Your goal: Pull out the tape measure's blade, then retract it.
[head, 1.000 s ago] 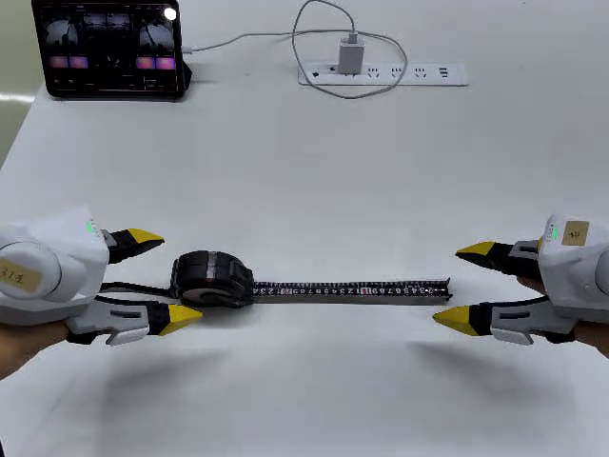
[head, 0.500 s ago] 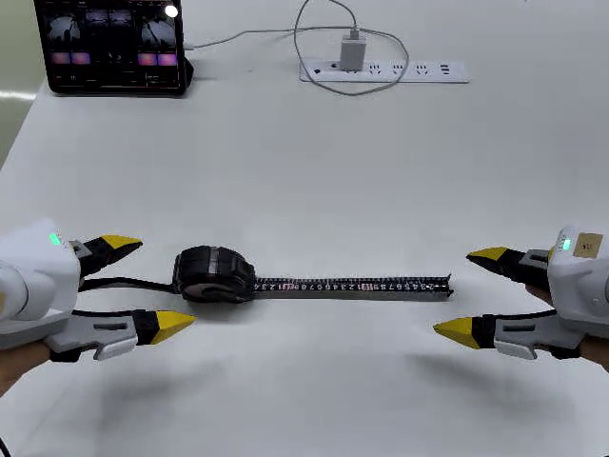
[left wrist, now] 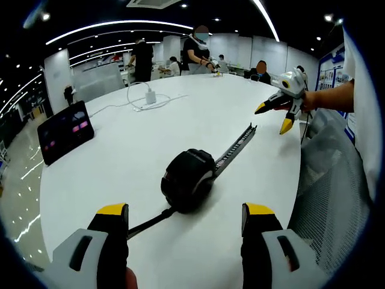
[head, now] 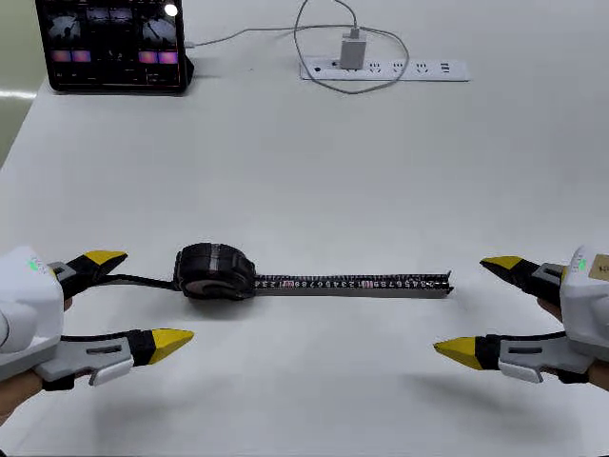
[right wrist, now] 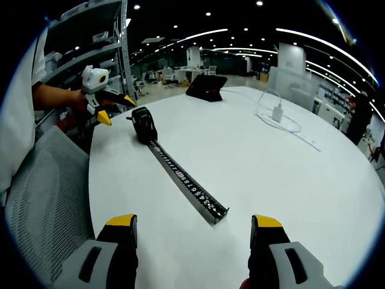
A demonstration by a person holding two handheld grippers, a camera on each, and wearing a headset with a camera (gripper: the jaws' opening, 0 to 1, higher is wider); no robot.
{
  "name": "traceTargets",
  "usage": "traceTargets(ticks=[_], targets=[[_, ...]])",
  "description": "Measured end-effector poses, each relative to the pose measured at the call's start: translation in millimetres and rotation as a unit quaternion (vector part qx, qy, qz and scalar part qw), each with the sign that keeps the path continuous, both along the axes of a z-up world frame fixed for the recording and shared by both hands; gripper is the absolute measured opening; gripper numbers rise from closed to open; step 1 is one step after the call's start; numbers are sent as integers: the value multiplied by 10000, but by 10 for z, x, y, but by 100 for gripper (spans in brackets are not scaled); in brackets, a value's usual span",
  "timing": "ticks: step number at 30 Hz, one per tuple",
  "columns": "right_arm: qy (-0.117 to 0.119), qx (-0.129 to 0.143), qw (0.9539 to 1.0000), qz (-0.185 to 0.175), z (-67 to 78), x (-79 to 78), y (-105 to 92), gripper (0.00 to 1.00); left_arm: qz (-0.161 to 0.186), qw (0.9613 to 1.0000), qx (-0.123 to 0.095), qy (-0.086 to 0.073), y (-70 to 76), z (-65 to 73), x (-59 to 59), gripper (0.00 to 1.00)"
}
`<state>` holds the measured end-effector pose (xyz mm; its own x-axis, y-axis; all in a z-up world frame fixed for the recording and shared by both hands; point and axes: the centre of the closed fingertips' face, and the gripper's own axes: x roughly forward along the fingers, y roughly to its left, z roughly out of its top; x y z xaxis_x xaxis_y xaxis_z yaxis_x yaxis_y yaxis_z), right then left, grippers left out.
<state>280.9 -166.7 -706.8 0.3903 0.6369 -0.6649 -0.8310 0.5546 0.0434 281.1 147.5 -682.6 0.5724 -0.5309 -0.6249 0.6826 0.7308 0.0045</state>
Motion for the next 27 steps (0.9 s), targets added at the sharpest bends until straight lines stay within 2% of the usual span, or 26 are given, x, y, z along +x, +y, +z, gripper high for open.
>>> traceTargets(ticks=[5, 10, 20, 27], targets=[[-16, 22, 10000, -84, 12, -31, -7, 78, 95, 9999, -55, -105, -33, 23, -41, 78], [-59, 38, 9999, -115, 22, -84, 1, 82, 167, 9997, -122, -145, -66, 34, -101, 81], [-75, 52, 9998, -188, 5, -157, 2, 91, 284, 9994, -117, -129, -22, 17, -187, 90], [-124, 103, 9995, -283, 31, -176, -24, 98, 268, 9995, -124, -112, -48, 24, -254, 95]])
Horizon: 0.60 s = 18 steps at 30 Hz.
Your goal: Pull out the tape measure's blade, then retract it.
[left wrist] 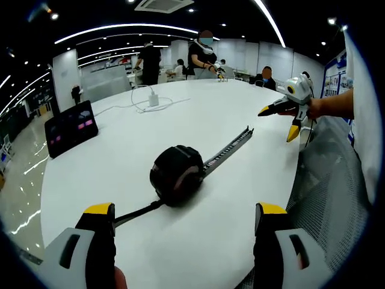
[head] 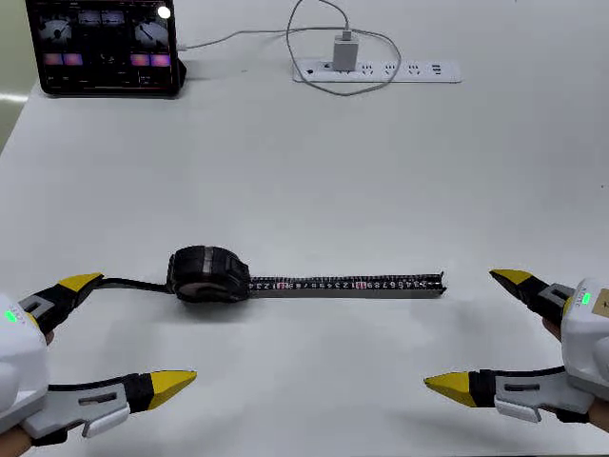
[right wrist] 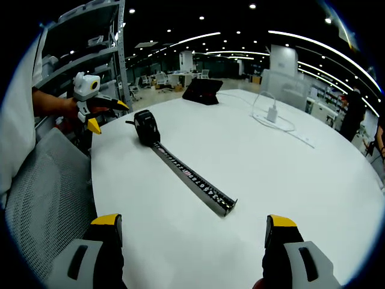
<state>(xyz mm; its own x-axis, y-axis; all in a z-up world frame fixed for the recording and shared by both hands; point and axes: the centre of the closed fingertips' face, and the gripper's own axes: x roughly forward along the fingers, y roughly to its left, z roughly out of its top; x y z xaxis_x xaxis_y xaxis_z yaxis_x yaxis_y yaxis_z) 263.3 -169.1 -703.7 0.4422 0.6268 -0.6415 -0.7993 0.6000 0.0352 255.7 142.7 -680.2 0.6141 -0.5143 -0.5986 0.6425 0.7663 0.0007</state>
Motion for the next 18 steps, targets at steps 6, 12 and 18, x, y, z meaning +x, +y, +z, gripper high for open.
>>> traceTargets(ticks=[6, 12, 18], targets=[[-26, 4, 10000, -2, 34, -37, 1, 99, 18, 10000, -11, -22, -5, 15, -41, 98], [-82, 52, 9999, -43, 89, -77, -2, 99, 66, 10000, -36, -63, -9, 46, -66, 99], [-105, 83, 9999, -90, 85, -114, 4, 99, 97, 9999, -75, -67, -26, 56, -96, 98]])
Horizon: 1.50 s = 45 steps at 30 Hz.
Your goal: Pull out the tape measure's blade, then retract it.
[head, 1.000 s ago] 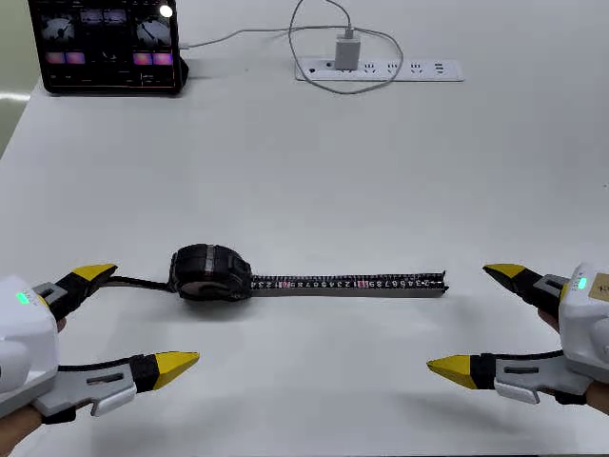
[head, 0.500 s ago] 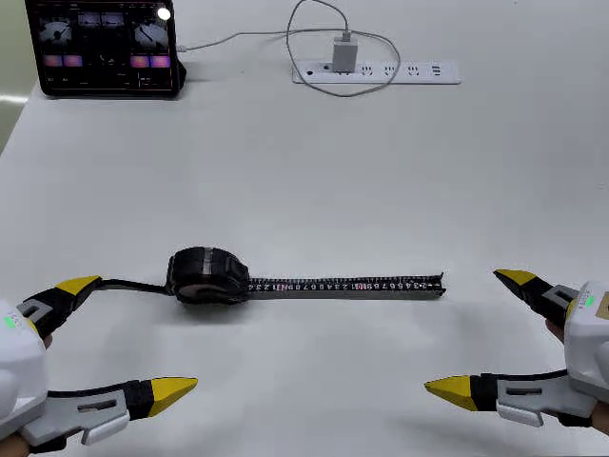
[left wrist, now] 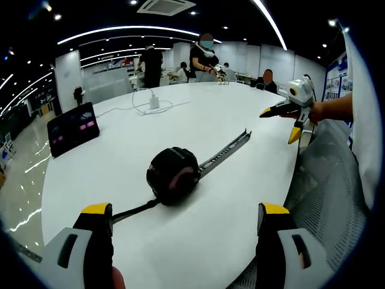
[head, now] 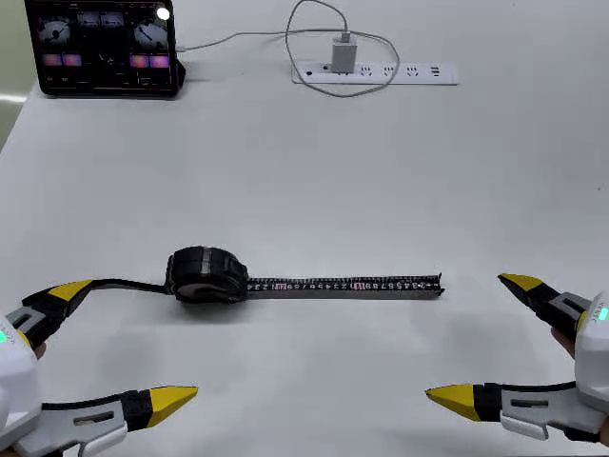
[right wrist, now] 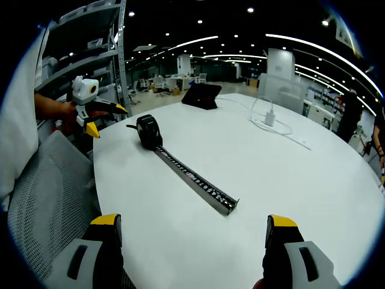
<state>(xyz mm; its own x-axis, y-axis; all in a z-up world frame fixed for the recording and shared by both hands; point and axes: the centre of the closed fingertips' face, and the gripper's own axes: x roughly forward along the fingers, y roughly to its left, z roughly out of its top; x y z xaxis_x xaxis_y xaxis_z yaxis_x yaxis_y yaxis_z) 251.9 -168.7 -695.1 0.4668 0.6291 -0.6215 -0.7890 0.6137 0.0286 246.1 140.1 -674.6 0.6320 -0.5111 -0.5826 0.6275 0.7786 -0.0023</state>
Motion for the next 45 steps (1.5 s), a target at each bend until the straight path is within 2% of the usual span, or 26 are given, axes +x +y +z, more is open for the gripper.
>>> traceTargets(ticks=[11, 15, 31, 45], targets=[[-23, 26, 10000, -55, 4, -14, 3, 99, -9, 10000, -16, -1, -6, 5, -4, 98], [11, 138, 9999, -86, 28, -8, 10, 99, 10, 10000, -21, -9, 9, 18, 4, 98], [-22, 114, 9999, -60, 32, -15, 15, 97, 69, 9998, -212, 16, -48, 63, 33, 98], [-13, 42, 10000, 8, 8, -46, 25, 96, 43, 9997, -224, 8, -83, 69, 33, 98]])
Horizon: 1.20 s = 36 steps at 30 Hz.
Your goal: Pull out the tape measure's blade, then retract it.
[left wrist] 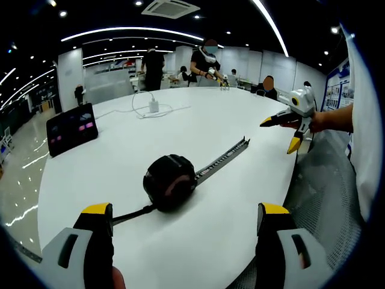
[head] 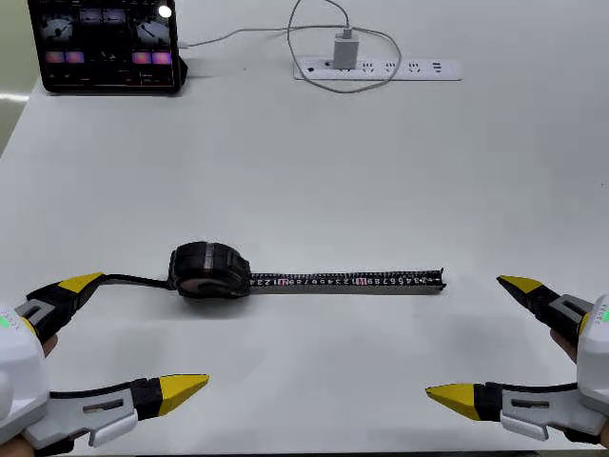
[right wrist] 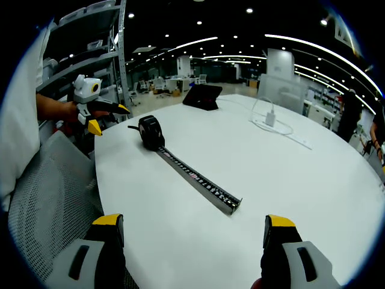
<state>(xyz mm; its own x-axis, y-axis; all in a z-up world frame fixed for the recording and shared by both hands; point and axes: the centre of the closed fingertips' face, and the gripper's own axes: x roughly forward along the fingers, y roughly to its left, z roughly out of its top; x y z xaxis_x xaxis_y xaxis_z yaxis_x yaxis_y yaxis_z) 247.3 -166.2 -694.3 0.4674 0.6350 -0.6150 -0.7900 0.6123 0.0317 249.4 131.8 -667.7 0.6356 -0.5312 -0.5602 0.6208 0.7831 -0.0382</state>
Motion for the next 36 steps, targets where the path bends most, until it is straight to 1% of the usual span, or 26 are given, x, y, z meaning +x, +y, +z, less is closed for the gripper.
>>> traceTargets(ticks=[6, 21, 27, 29, 32, 36], targets=[[18, -1, 10000, 28, -5, -10, 11, 96, 24, 10000, -15, -19, -13, 9, 16, 98], [32, -19, 10000, 34, -11, -7, 13, 94, -15, 10000, -44, -23, -110, 0, 87, 97], [13, -24, 10000, 28, -7, 17, 6, 95, 46, 10000, -34, -4, -171, -48, 164, 97], [8, -25, 10000, 35, -4, 26, 3, 95, 64, 9999, -104, 21, -195, -55, 183, 97], [1, -34, 10000, 41, 2, 38, -1, 95, 93, 9999, -131, 62, -214, -84, 209, 97], [-5, -48, 10000, 45, 0, 50, -7, 95, 188, 9997, -142, 66, -218, -100, 259, 97]])
